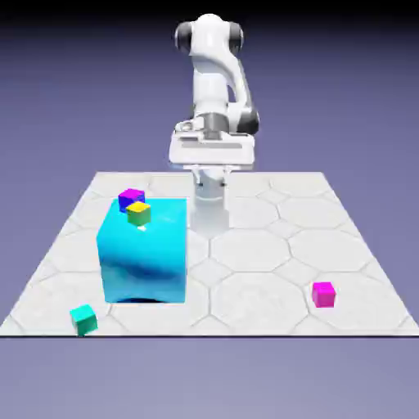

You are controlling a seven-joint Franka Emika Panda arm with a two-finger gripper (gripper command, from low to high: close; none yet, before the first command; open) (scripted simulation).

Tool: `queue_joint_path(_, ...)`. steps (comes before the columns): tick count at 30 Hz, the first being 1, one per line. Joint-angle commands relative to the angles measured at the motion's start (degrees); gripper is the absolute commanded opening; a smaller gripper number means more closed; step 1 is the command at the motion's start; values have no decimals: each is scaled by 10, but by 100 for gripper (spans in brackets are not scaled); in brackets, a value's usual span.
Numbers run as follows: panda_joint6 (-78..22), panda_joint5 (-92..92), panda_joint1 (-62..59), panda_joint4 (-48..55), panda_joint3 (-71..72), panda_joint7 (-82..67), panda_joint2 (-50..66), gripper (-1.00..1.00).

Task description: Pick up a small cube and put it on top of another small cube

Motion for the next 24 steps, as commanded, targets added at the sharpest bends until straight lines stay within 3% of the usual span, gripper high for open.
queue_joint_path(1, -14, 5, -6, 18, -4, 4, 21, 0)
queue_joint_path(24, -341, 112, -149, 427, -105, 97, 498, 0)
